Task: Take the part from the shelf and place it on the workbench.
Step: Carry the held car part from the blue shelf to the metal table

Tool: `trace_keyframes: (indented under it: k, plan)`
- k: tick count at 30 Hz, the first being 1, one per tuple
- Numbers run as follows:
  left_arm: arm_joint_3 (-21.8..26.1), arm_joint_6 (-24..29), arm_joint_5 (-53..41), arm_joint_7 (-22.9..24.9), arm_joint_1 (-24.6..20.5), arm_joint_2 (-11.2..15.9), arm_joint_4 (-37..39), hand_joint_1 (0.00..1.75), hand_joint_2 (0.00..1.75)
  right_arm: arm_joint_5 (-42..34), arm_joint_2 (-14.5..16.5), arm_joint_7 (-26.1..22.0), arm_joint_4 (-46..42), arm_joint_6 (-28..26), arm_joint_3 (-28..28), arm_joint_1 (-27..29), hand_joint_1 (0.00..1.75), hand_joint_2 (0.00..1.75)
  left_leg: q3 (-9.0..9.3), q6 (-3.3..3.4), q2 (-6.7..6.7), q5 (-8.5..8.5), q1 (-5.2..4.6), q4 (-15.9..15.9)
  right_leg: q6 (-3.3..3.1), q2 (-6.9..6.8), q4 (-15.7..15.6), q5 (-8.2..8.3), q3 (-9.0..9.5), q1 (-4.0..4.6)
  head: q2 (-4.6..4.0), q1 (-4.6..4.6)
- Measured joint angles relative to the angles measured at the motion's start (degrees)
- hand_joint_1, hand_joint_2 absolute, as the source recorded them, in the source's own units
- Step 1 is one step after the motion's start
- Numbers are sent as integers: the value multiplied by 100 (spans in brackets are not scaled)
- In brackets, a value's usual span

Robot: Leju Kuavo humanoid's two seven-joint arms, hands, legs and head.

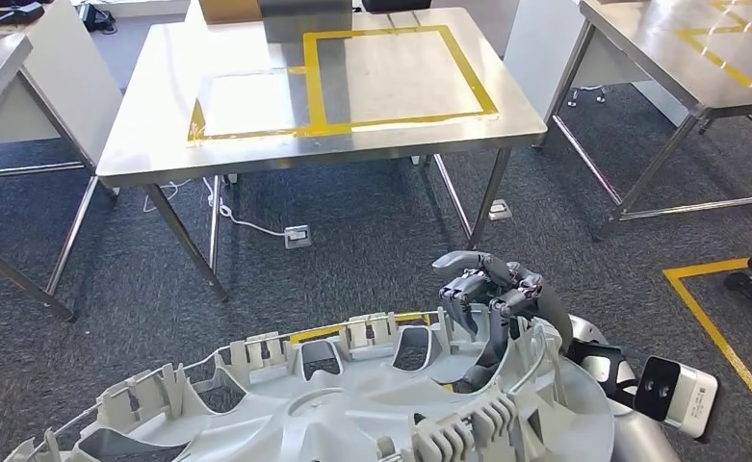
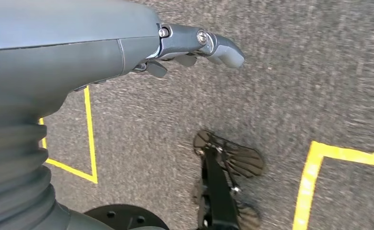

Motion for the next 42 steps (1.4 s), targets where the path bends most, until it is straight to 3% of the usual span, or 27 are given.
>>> trace_keyframes:
  k: [2,4,6,7,9,11,12,13,15,16,17,19,20,22,24,26,27,28,30,32,34,36,38,40,41,42]
  plan:
    - [1,13,-14,6,-19,-3,-1,0,175,-1,11,-3,-29,-22,-22,10,175,175,64,-70,-4,-69,-14,-13,-61,-5,-303,155,79,23,1,10]
    - [2,17,-39,8,-30,3,-5,0,175,-4,20,-2,-60,-58,-32,18,175,175,135,-141,-2,-88,-21,-8,-136,3,-351,133,173,14,1,7]
    - [2,15,-73,7,-41,6,-6,0,175,-9,22,-2,-91,-100,-34,15,175,175,63,-189,5,-97,-19,270,-207,1,-396,121,321,-11,1,-16]
    - [2,14,-90,8,-50,7,-6,0,175,-14,23,-4,-107,-119,-33,16,175,175,-97,-210,9,-148,-12,562,-230,-4,-410,90,390,-20,1,-33]
    - [2,13,-114,14,-54,3,-4,0,175,-26,23,-5,-124,-157,-33,25,175,175,-570,-250,12,-414,-2,1262,-258,-4,-414,-4,489,-19,0,-64]
    - [2,13,-123,32,-36,5,-3,0,175,-37,23,-3,-132,-179,-34,56,175,175,-913,-266,13,-661,5,1549,-257,10,-413,-114,605,-22,1,-77]
    - [2,14,-124,42,-29,5,-3,0,175,-40,23,-3,-135,-180,-34,75,175,175,-961,-263,14,-621,8,1427,-248,17,-413,-174,679,-26,1,-84]
    - [2,14,-124,49,-25,6,-3,0,175,-45,23,-3,-141,-180,-34,92,175,175,-933,-257,16,-431,13,1144,-234,20,-413,-239,763,-31,1,-88]
    - [2,15,-124,56,-15,5,0,0,175,-51,23,-4,-152,-176,-33,115,175,175,-819,-238,33,182,17,452,-183,21,-403,-381,901,-29,1,-99]
    - [2,15,-124,58,-12,4,2,0,175,-54,24,-4,-161,-172,-34,120,175,175,-769,-210,44,401,10,228,-146,25,-399,-450,952,-21,1,-102]
    - [2,15,-124,61,-6,3,3,0,175,-54,25,-2,-170,-168,-35,124,175,175,-746,-172,49,523,6,116,-104,29,-386,-497,995,-12,1,-103]
    - [2,15,-124,60,-9,2,3,0,175,-54,25,-3,-198,-159,-40,125,175,175,-683,-76,44,508,2,101,-29,33,-330,-511,1035,-2,-1,-101]
    - [3,15,-124,56,-12,2,2,0,175,-51,25,-3,-213,-156,-42,124,175,175,-640,-34,36,498,12,84,1,29,-208,-473,991,-6,-1,-96]
    - [5,16,-124,51,-27,3,0,0,175,-50,25,-4,-234,-149,-46,119,175,175,-531,39,24,443,26,55,53,17,325,-462,658,-17,0,-70]
    - [11,17,-124,53,-33,5,-2,0,175,-52,25,-4,-243,-142,-49,121,175,175,-440,75,20,350,25,40,91,11,1008,-701,134,-25,0,-42]
    - [22,17,-124,58,-28,5,-3,0,175,-53,25,-1,-243,-128,-49,130,175,175,-325,74,11,239,20,39,99,11,1296,-971,-256,-28,0,-30]
    - [27,17,-124,61,-26,5,-3,0,175,-54,24,1,-243,-119,-50,131,175,175,-251,69,5,179,17,39,88,11,1201,-957,-330,-24,1,-25]
    - [31,17,-125,61,-25,4,-3,0,175,-56,23,2,-243,-111,-52,131,175,175,-166,63,-1,117,14,39,64,11,949,-795,-324,-17,1,-19]
    - [33,17,-128,52,-29,-6,-1,0,175,-64,23,-2,-244,-105,-67,132,175,175,-24,41,-8,-12,5,38,-19,9,214,-156,-192,26,0,-4]
    - [34,17,-146,43,-41,-17,0,0,175,-61,22,-3,-252,-105,-89,142,175,175,76,-11,-18,-124,-9,12,-79,19,-253,270,-90,72,-1,10]
    - [36,16,-174,33,-47,-15,-4,0,175,-47,21,-1,-274,-106,-121,156,175,175,167,-87,-28,-118,-22,26,-127,40,-362,284,4,69,0,12]
    - [37,9,-191,26,-47,-6,-5,0,175,-36,21,-4,-301,-106,-156,176,175,175,160,-143,-21,-84,-23,236,-202,39,-429,250,185,39,1,-1]
    - [36,2,-197,26,-63,-4,-3,0,175,-29,21,-7,-320,-106,-172,199,175,175,-147,-185,-10,-206,-12,793,-253,27,-454,175,345,22,0,-29]
    - [36,0,-199,33,-63,-2,-3,0,175,-22,21,-4,-326,-102,-175,227,175,175,-617,-236,-6,-539,3,1406,-271,31,-456,64,455,19,0,-55]
    - [36,0,-200,39,-54,2,-3,0,175,-19,21,-2,-326,-97,-175,245,175,175,-786,-255,-5,-699,10,1540,-268,37,-456,2,521,14,0,-63]
    - [37,0,-201,44,-44,3,-3,0,175,-17,21,-1,-326,-91,-176,258,175,175,-877,-268,-3,-755,15,1504,-260,44,-456,-63,598,8,0,-68]
